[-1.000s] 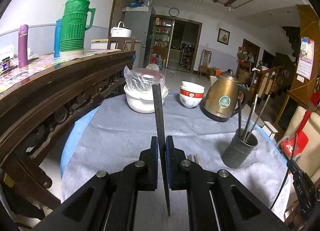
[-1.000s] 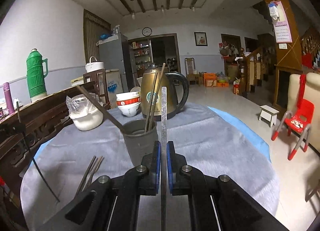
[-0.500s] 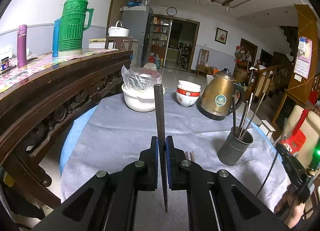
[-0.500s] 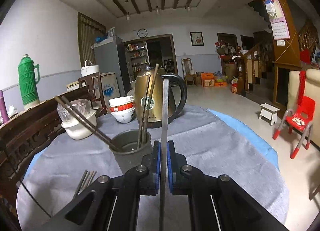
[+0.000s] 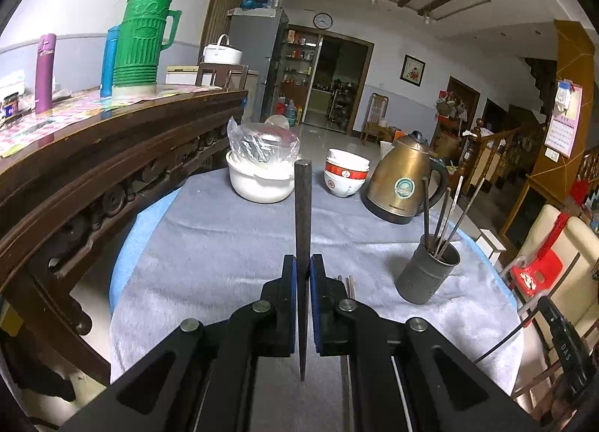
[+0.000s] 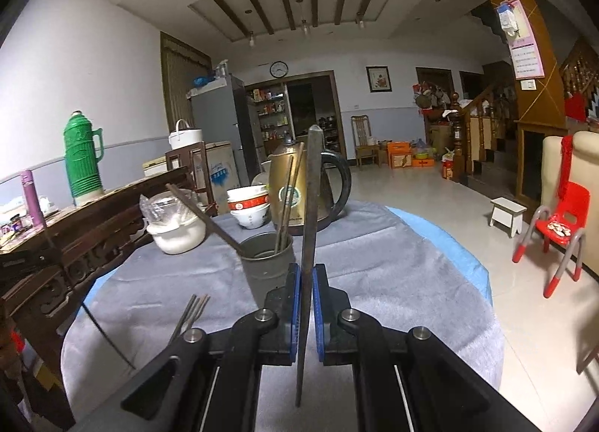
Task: Organize utensils
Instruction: 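Lower both chopsticks into the grey cup and open both tools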
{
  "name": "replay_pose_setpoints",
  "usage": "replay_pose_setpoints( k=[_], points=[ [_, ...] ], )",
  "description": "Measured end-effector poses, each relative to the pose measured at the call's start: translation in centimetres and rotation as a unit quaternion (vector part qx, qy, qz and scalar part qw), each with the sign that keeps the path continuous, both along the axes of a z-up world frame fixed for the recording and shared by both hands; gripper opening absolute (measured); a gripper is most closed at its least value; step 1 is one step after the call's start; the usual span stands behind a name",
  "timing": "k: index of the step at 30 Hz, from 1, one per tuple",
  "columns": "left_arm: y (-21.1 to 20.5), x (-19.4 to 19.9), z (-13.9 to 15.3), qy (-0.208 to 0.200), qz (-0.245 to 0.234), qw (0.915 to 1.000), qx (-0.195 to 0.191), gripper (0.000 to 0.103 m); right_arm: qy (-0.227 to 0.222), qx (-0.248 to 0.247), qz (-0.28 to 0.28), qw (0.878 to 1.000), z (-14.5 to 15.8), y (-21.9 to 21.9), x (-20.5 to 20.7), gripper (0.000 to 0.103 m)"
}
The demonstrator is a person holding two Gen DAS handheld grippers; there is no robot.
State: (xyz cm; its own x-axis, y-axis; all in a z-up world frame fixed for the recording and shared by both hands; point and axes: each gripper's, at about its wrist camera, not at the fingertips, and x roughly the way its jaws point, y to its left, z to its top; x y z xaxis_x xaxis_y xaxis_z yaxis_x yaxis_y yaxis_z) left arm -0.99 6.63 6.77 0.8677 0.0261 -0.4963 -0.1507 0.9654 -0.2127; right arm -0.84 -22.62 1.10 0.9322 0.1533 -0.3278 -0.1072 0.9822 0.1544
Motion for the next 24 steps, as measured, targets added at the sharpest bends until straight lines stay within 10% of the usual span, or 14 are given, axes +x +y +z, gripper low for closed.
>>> replay_pose_setpoints(
  k=[24],
  points=[
    [0.8, -1.1, 1.6, -0.019, 0.014, 0.9993, -0.030, 0.007, -0.020, 0.034, 0.045, 0.998, 1.9, 1.6, 0.8, 0.007]
  ],
)
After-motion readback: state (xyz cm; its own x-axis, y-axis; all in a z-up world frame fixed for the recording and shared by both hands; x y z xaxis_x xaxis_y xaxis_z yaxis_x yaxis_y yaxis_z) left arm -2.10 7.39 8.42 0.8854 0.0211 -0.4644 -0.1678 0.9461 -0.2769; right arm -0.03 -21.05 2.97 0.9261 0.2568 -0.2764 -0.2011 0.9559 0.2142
